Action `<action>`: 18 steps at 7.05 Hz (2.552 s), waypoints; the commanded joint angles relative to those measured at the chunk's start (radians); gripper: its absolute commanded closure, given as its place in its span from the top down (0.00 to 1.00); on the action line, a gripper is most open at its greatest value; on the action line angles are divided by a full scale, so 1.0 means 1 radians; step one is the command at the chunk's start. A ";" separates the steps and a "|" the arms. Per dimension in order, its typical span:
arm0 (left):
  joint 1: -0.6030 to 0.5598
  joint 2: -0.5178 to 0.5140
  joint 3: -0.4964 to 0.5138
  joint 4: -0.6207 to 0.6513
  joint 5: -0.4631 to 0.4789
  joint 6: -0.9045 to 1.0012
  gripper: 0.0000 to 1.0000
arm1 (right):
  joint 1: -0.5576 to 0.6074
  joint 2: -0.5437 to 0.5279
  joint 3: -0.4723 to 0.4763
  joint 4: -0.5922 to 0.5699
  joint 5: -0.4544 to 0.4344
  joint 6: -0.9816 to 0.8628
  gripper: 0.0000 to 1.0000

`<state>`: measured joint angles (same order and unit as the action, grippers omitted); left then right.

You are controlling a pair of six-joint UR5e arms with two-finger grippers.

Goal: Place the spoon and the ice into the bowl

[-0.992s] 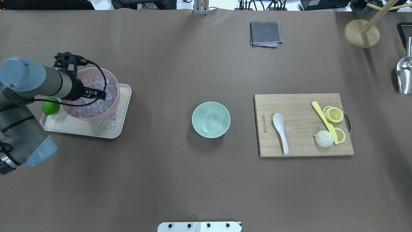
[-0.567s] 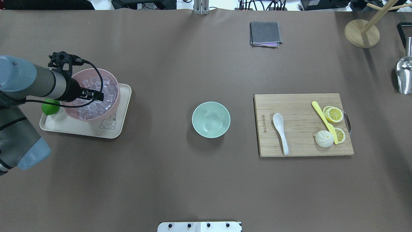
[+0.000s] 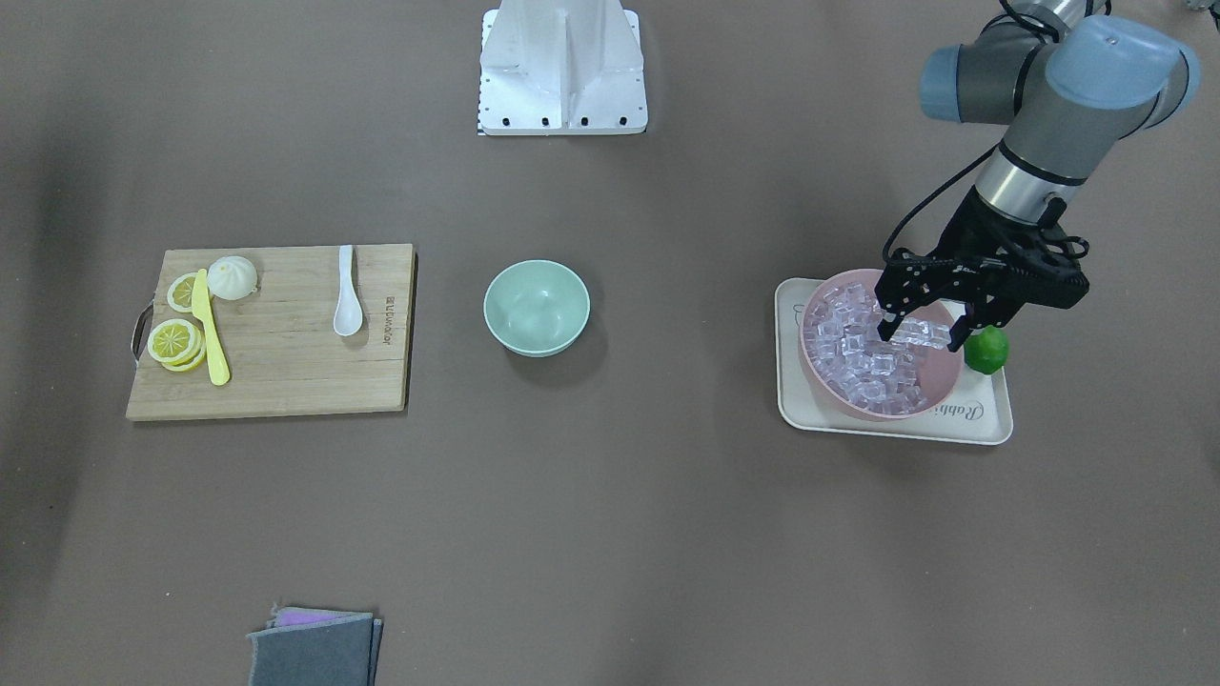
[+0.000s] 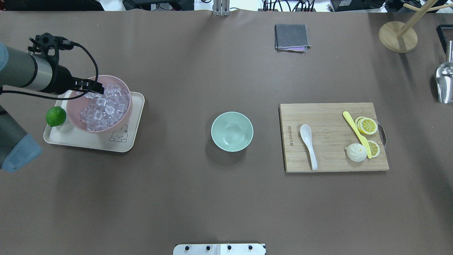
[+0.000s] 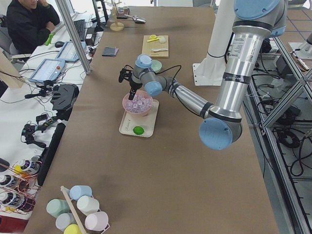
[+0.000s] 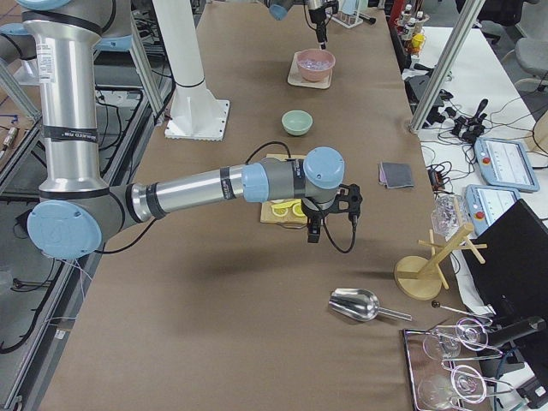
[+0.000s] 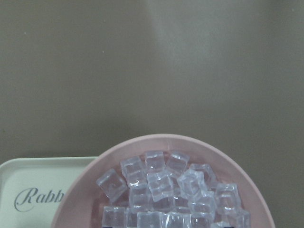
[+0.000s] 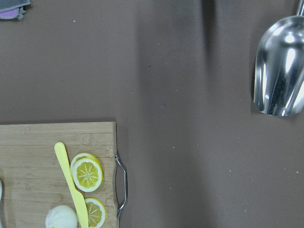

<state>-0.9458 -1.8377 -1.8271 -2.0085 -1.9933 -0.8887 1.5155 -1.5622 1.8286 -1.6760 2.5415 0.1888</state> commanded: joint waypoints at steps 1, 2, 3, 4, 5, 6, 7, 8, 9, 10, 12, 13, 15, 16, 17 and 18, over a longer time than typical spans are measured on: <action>-0.016 -0.142 -0.021 0.091 -0.005 -0.065 0.00 | -0.001 0.016 0.002 -0.001 0.008 0.027 1.00; -0.008 -0.213 -0.012 0.091 -0.005 -0.154 0.00 | -0.001 0.005 0.000 0.001 0.063 0.020 1.00; 0.046 -0.266 -0.003 0.091 0.004 -0.252 0.00 | -0.005 0.001 0.042 0.007 0.057 0.033 1.00; 0.120 -0.338 0.035 0.091 0.055 -0.336 0.00 | -0.014 0.005 0.047 0.007 0.059 0.064 1.00; 0.241 -0.380 0.055 0.089 0.191 -0.410 0.00 | -0.037 0.013 0.066 0.009 0.048 0.107 1.00; 0.324 -0.411 0.068 0.091 0.296 -0.446 0.00 | -0.076 0.014 0.107 0.009 -0.043 0.159 1.00; 0.379 -0.443 0.103 0.091 0.351 -0.481 0.00 | -0.157 0.016 0.179 0.009 -0.129 0.313 1.00; 0.434 -0.478 0.138 0.091 0.413 -0.498 0.00 | -0.235 0.054 0.219 0.009 -0.138 0.433 1.00; 0.479 -0.518 0.200 0.086 0.488 -0.504 0.00 | -0.304 0.085 0.221 0.009 -0.153 0.495 1.00; 0.496 -0.560 0.265 0.083 0.519 -0.532 0.00 | -0.349 0.096 0.221 0.009 -0.168 0.501 1.00; 0.512 -0.554 0.320 0.080 0.540 -0.530 0.00 | -0.469 0.129 0.222 0.013 -0.248 0.610 1.00; 0.521 -0.557 0.345 0.076 0.580 -0.530 0.00 | -0.510 0.129 0.221 0.062 -0.251 0.618 1.00; 0.539 -0.566 0.333 0.079 0.578 -0.532 0.00 | -0.573 0.136 0.218 0.085 -0.286 0.666 1.00; 0.562 -0.568 0.321 0.086 0.581 -0.533 0.00 | -0.590 0.136 0.215 0.090 -0.303 0.666 1.00; 0.567 -0.562 0.321 0.086 0.584 -0.530 0.54 | -0.603 0.136 0.213 0.091 -0.305 0.667 1.00; 0.568 -0.558 0.319 0.088 0.622 -0.527 0.97 | -0.619 0.134 0.209 0.117 -0.329 0.667 1.00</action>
<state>-0.3825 -2.4000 -1.5053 -1.9225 -1.4008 -1.4189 0.9155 -1.4271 2.0415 -1.5796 2.2334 0.8548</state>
